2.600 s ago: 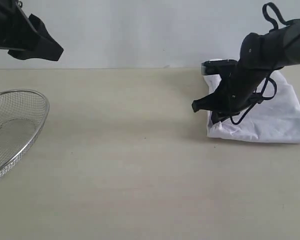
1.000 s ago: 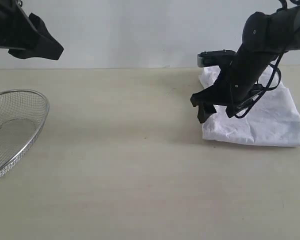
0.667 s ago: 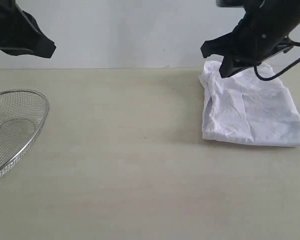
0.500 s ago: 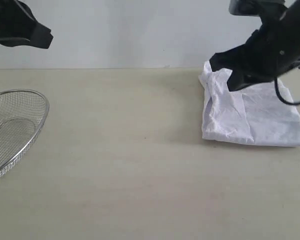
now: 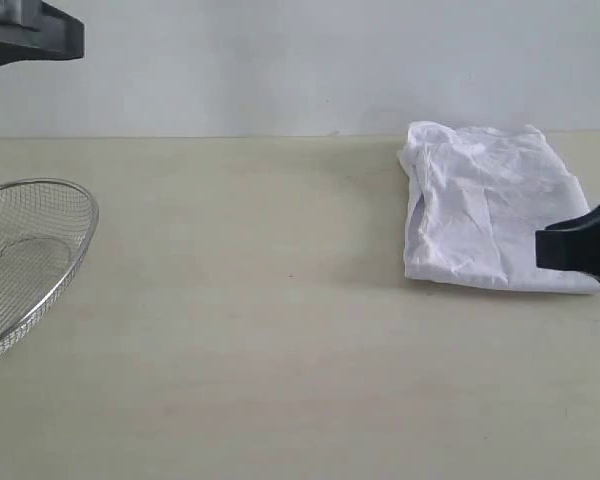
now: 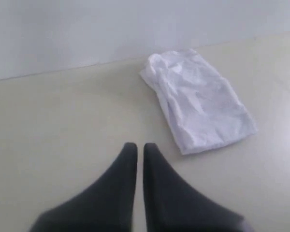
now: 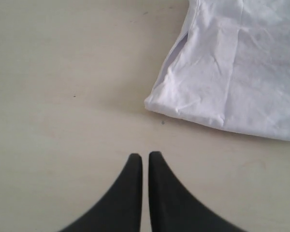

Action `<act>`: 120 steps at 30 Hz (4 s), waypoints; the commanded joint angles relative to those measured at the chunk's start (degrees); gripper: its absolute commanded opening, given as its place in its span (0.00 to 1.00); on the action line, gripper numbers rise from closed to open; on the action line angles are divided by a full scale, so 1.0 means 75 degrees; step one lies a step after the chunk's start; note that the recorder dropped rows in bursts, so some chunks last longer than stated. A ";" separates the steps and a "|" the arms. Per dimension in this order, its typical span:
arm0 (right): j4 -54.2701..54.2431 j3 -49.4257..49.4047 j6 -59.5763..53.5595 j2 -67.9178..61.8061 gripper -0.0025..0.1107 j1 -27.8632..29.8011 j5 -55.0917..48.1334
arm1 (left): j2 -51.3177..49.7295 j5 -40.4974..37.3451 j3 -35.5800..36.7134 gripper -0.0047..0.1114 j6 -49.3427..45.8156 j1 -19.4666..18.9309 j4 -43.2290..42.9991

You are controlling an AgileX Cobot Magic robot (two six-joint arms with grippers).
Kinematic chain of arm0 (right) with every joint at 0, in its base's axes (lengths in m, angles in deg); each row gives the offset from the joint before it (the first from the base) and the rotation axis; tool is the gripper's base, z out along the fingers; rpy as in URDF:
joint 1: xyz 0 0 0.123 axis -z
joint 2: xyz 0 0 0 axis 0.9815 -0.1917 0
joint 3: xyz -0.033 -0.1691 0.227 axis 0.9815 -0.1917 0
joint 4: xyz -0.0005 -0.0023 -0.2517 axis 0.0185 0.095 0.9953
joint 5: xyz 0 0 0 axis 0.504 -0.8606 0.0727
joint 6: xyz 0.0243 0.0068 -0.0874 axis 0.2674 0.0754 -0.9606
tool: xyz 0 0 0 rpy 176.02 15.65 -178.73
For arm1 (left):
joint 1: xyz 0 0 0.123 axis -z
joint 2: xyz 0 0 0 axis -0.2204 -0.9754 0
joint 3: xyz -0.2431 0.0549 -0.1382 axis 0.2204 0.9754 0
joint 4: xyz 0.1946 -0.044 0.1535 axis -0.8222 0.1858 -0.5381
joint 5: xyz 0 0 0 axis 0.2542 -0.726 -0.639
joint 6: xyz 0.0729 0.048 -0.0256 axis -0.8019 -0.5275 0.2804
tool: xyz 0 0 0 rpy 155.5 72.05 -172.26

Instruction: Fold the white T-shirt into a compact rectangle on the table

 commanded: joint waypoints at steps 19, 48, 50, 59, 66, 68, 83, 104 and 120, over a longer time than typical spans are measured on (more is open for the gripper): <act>-0.0239 -0.0224 0.0033 0.0478 0.02 -0.0014 -0.0443 | 0.3020 0.0794 0.1515 0.08 -0.0653 0.0015 0.1812; -0.0239 -0.0224 0.0033 0.0478 0.02 -0.0014 -0.0427 | 0.6187 0.2110 0.3807 0.08 -0.0866 -0.0002 -0.0258; -0.0239 -0.0224 0.0033 0.0478 0.02 -0.0014 -0.0427 | 0.6416 0.2786 0.4330 0.08 -0.0866 -0.0043 -0.0267; -0.0239 -0.0224 0.0033 0.0478 0.02 -0.0014 -0.0105 | 0.7605 0.5063 0.6844 0.08 -0.0838 -0.0678 0.0382; -0.0239 -0.0224 0.0033 0.0478 0.02 -0.0014 -0.0059 | 0.7773 0.5048 0.7532 0.08 -0.0800 -0.1820 0.0625; -0.0239 -0.0224 0.0033 0.0478 0.02 -0.0014 -0.0059 | 0.7960 0.4908 0.7547 0.08 -0.0800 -0.2137 0.0625; -0.0239 -0.0224 0.0033 0.0478 0.02 -0.0014 -0.0028 | 0.7998 0.1739 0.7547 0.08 -0.0759 -0.3193 0.0231; -0.0239 -0.0224 0.0033 0.0478 0.02 -0.0014 -0.0028 | 0.7998 0.1968 0.7547 0.08 0.2789 -0.3193 -0.2810; -0.0239 -0.0224 0.0033 0.0478 0.02 -0.0014 -0.0028 | 0.7998 0.1968 0.7547 0.08 0.2789 -0.3193 -0.2874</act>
